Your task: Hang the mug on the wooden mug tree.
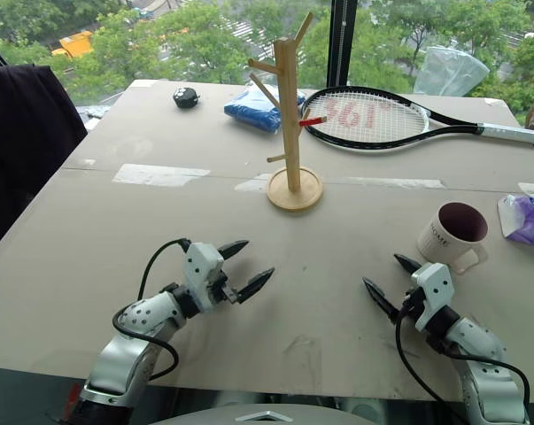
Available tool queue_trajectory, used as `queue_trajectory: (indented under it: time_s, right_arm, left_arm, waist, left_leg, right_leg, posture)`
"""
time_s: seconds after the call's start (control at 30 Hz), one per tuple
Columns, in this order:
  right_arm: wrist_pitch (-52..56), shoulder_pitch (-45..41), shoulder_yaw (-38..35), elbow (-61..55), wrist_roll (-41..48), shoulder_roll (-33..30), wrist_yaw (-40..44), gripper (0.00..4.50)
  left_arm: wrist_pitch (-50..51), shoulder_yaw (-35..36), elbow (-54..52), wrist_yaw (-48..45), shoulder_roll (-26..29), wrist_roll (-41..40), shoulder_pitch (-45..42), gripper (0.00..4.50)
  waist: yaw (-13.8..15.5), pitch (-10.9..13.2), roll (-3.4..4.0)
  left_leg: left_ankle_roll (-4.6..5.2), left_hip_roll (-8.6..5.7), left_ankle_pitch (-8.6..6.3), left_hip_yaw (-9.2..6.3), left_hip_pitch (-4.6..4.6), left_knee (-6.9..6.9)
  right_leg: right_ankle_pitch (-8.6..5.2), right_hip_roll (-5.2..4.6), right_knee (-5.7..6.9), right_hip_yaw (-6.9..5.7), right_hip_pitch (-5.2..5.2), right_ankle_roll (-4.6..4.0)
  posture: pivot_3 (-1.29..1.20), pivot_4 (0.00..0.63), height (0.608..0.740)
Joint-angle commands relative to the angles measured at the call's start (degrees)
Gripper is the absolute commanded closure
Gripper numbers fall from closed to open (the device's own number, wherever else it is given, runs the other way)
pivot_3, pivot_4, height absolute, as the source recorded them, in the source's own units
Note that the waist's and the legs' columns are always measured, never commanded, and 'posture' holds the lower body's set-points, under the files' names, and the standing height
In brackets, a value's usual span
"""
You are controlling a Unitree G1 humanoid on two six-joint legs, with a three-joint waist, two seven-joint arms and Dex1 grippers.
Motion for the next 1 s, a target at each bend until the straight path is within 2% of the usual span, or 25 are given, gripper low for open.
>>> queue_trajectory:
  time_s: [0.03, 0.67, 1.0]
  right_arm:
    - [-0.34, 1.13, -1.23, -1.85, 0.73, -0.45, 0.07, 0.07]
    - [0.20, 3.36, -0.92, -4.22, 0.57, 0.15, -1.31, 0.07]
    - [0.94, 14.37, -9.46, -13.07, 1.69, 7.88, -14.81, 0.07]
  left_arm:
    - [0.07, -0.25, -2.96, 0.02, 0.07, -0.45, 0.43, 0.00]
    - [2.67, -0.24, -4.56, -1.48, 0.21, -3.06, 0.97, 0.00]
    - [0.78, -4.91, 1.83, -10.43, -0.06, -3.96, -11.04, 0.00]
  waist:
    - [0.00, 0.00, 0.00]
    - [0.03, 0.01, 0.00]
    - [0.16, 0.04, 0.04]
  left_leg:
    - [0.00, 0.00, 0.00, 0.00, 0.00, 0.00]
    - [0.00, 0.01, 0.00, -0.03, -0.01, -0.02]
    - [0.00, -0.01, 0.00, -0.05, -0.05, -0.02]
  right_leg:
    - [0.00, 0.00, 0.00, 0.00, 0.00, 0.00]
    - [-0.01, 0.00, -0.01, 0.02, 0.00, 0.00]
    - [0.00, 0.00, -0.01, 0.00, -0.01, 0.01]
  posture:
    - [0.00, 0.150, 0.654]
    - [0.00, 0.150, 0.654]
    - [0.00, 0.150, 0.654]
